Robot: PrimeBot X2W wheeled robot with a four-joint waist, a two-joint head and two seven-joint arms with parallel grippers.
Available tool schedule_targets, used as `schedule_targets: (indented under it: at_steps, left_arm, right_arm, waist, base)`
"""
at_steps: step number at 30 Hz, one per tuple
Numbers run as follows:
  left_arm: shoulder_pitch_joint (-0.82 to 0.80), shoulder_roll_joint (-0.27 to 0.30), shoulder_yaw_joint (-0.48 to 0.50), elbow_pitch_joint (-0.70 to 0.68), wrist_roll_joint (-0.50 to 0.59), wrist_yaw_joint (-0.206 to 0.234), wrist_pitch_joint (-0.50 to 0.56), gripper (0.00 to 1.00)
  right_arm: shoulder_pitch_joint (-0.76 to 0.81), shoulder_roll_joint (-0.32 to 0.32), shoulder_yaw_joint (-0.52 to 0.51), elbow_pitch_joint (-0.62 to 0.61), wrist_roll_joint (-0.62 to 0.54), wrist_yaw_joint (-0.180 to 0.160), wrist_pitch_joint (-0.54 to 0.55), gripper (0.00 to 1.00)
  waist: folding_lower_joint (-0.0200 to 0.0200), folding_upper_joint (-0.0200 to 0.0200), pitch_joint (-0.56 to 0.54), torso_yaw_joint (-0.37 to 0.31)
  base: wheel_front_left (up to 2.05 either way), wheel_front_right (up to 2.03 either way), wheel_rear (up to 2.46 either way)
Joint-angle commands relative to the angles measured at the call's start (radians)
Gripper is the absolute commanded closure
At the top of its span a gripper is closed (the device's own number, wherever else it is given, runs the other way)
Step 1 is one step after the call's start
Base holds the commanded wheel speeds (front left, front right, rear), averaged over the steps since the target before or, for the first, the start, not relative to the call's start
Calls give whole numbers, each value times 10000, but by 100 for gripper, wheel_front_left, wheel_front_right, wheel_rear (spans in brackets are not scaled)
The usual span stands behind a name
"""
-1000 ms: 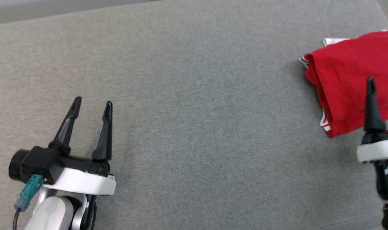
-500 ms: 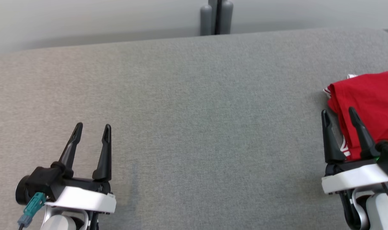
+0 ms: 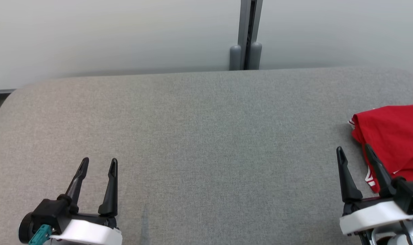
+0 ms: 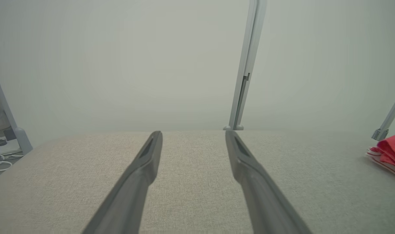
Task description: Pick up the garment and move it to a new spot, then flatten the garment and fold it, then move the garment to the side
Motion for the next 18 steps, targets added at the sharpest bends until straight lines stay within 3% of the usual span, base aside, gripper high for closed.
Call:
schedule_targets:
  at_steps: [1, 18]
  left_arm:
    - [109, 79, 22, 18, -16, 36, -24, 0]
    - [658, 183, -162, 350, -162, 42, 104, 0]
  right_arm:
    - [192, -2, -94, -96, -58, -1, 51, 0]
    - [1427, 170, -457, -1030, -325, -1, 604, 0]
  waist:
    - [0, 0, -169, 41]
    - [0, 0, -753, 195]
  base:
    - [0, 0, 0]
    - [0, 0, 0]
